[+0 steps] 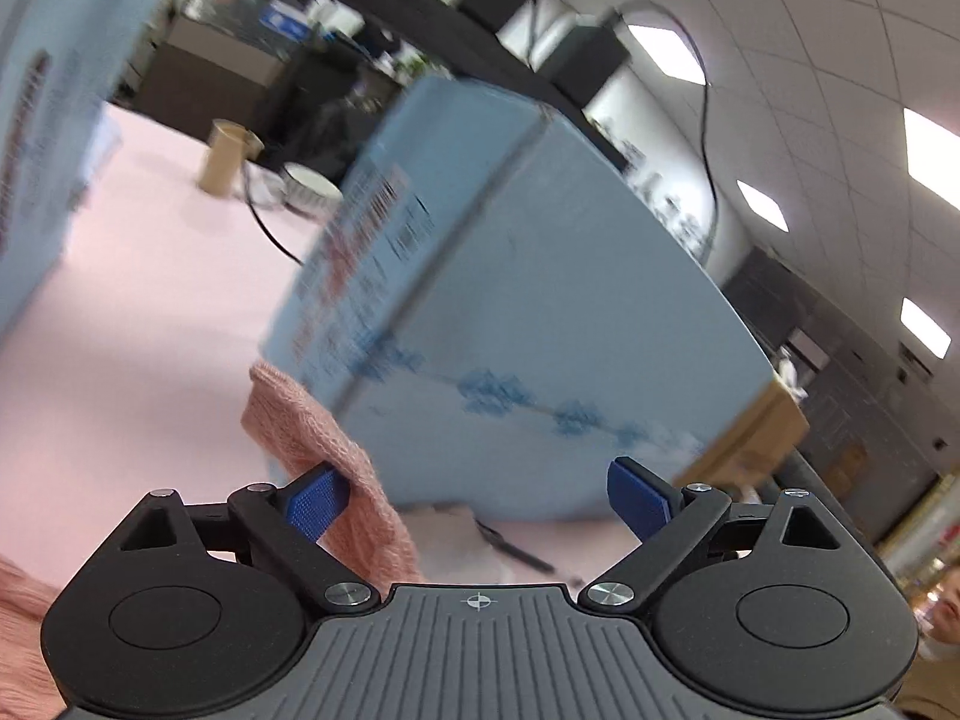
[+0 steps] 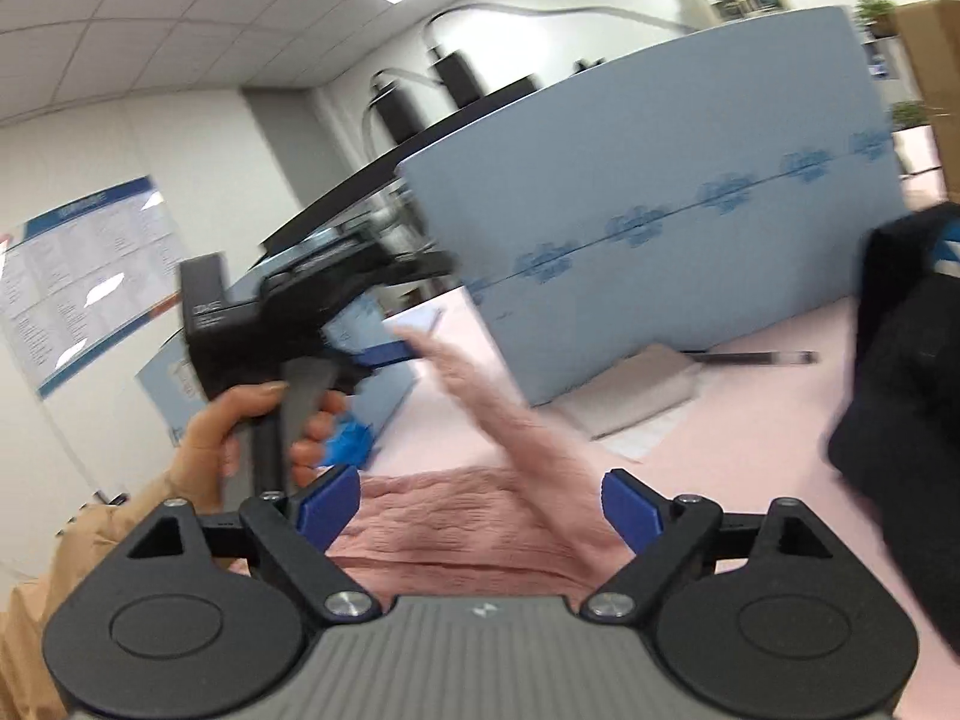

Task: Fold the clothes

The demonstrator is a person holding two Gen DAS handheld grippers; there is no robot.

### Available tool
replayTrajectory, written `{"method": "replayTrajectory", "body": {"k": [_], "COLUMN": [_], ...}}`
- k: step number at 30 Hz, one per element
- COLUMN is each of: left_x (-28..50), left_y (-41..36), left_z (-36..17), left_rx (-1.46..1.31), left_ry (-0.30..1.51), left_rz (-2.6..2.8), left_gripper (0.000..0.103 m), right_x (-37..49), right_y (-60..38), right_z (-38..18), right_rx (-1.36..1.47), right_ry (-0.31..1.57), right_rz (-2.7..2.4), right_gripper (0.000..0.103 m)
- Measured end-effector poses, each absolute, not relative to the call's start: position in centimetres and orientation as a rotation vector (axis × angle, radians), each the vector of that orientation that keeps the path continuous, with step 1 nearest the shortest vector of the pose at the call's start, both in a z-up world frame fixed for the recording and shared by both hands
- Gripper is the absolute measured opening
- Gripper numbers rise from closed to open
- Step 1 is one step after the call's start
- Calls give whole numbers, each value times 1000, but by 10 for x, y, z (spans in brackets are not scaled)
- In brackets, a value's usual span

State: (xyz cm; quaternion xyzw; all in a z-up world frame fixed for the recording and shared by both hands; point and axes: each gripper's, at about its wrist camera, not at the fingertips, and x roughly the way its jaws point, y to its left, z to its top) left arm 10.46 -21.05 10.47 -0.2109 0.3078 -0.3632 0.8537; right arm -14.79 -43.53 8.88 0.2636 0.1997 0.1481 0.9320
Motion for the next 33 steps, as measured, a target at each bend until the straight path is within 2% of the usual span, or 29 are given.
{"method": "replayTrajectory", "body": {"k": [3, 9, 14, 19, 22, 27, 33], "left_x": [112, 142, 163, 176, 181, 170, 107], "left_y": [-220, -221, -210, -202, -188, -168, -101], "left_z": [101, 83, 66, 62, 63, 73, 100], "left_rx": [-407, -439, -552, -616, -667, -603, -508], "left_ry": [676, 863, 976, 1005, 954, 863, 708], "left_rz": [-813, -862, -875, -919, -881, -827, -819], "left_gripper": [95, 95, 95, 95, 95, 95, 96], "right_x": [-102, -10, 31, 52, 56, 41, -14], "right_y": [-431, -435, -450, -454, -457, -464, -476], "right_z": [88, 61, 42, 30, 24, 34, 58], "right_rx": [598, 646, 682, 637, 637, 671, 737], "right_ry": [460, 588, 617, 647, 657, 626, 571], "right_rz": [357, 287, 244, 171, 148, 163, 235], "right_gripper": [90, 86, 86, 85, 85, 85, 86]}}
